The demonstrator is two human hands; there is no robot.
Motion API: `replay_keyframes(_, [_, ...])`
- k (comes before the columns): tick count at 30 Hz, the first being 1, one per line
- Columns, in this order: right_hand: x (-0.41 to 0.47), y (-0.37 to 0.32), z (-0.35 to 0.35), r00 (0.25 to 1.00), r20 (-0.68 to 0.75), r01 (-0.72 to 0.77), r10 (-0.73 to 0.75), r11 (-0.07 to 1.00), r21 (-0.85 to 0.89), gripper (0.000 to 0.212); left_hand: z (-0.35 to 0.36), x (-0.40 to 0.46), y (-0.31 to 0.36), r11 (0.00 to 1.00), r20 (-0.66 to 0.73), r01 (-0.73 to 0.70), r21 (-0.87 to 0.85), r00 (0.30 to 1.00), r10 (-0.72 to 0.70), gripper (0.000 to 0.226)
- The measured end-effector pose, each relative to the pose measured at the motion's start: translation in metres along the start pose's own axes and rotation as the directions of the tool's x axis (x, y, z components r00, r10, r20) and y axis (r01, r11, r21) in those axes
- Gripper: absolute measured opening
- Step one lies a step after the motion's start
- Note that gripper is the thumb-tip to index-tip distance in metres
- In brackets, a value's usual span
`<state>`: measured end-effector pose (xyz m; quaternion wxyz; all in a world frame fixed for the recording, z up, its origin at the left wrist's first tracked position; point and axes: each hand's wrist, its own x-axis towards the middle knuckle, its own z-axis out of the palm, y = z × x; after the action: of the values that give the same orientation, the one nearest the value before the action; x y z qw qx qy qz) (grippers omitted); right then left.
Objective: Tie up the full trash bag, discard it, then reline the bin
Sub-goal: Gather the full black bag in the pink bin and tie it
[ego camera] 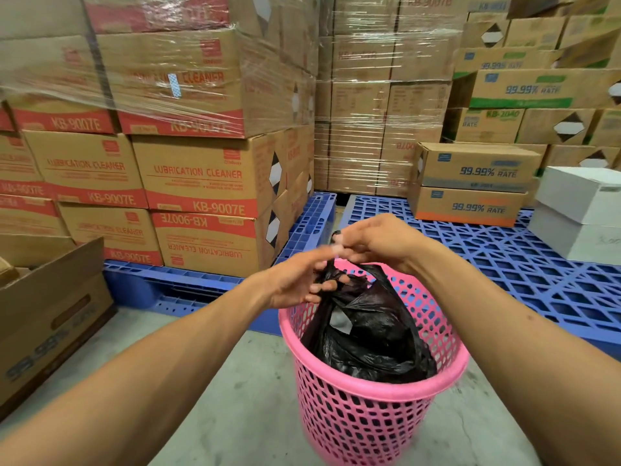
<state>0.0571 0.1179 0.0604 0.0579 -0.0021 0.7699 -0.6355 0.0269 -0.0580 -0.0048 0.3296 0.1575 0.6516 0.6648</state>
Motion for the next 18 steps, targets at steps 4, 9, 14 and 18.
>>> replay_keyframes(4, [0.007,0.014,-0.015,0.997,-0.059,0.038,-0.053,0.971,-0.235,0.014,0.001,0.010,0.004,0.966,-0.128,0.067,0.248,0.991,-0.036,0.016])
replay_keyframes(9, [0.011,0.005,-0.008,0.993,0.111,0.027,-0.027,1.000,0.006,0.011,-0.001,0.007,-0.005,1.000,0.061,0.002,-0.003,0.998,-0.002,0.018])
replay_keyframes(14, [0.007,-0.010,0.013,0.967,0.233,0.158,-0.097,0.953,-0.257,0.005,0.010,0.011,-0.020,0.986,0.096,-0.126,-0.111,0.986,0.137,0.031])
replay_keyframes(18, [0.013,-0.012,0.022,0.969,0.195,0.237,-0.152,0.794,-0.560,0.007,0.017,0.015,-0.026,0.982,-0.051,-0.146,-0.122,0.989,0.140,0.028])
